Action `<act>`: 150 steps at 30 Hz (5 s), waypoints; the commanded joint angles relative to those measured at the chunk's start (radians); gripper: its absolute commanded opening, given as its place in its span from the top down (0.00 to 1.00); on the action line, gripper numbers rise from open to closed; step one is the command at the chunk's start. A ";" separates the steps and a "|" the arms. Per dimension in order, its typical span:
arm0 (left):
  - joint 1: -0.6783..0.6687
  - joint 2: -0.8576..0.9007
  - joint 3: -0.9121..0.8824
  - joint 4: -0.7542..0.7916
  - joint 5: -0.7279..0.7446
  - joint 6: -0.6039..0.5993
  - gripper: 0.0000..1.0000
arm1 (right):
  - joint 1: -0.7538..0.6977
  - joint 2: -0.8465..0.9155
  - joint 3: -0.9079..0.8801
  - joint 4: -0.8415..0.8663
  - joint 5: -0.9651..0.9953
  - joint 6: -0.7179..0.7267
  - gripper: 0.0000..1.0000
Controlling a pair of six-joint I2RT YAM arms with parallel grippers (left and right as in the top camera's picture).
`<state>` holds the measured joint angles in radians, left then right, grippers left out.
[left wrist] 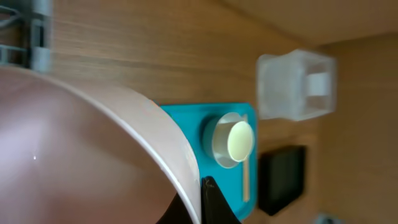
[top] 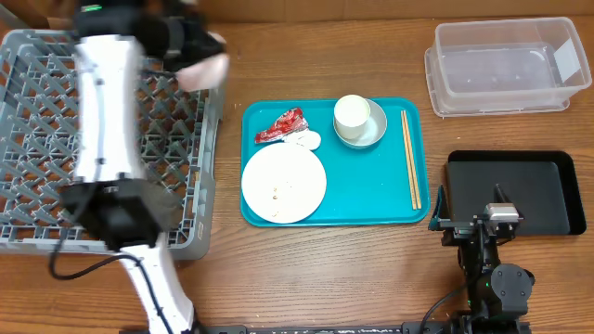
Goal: Sort waste into correct bins and load items into the dishwasher
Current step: 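Carry the bowl to the dish rack and set it in with left gripper, then reach the left gripper back to the white cup on the tray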
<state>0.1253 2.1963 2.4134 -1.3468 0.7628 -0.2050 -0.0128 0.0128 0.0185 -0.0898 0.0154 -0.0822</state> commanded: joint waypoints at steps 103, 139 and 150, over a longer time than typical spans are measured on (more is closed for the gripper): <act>0.288 -0.005 0.008 -0.174 -0.170 0.169 0.74 | -0.003 -0.010 -0.010 0.006 0.008 -0.005 0.00; -0.830 0.323 -0.003 0.286 -0.968 0.137 0.50 | -0.003 -0.010 -0.010 0.006 0.008 -0.004 0.00; -0.820 0.320 0.052 0.225 -0.964 0.075 0.96 | -0.003 -0.010 -0.010 0.006 0.008 -0.004 0.00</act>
<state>-0.6937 2.5156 2.4100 -1.1000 -0.1844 -0.0795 -0.0124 0.0128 0.0181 -0.0895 0.0154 -0.0826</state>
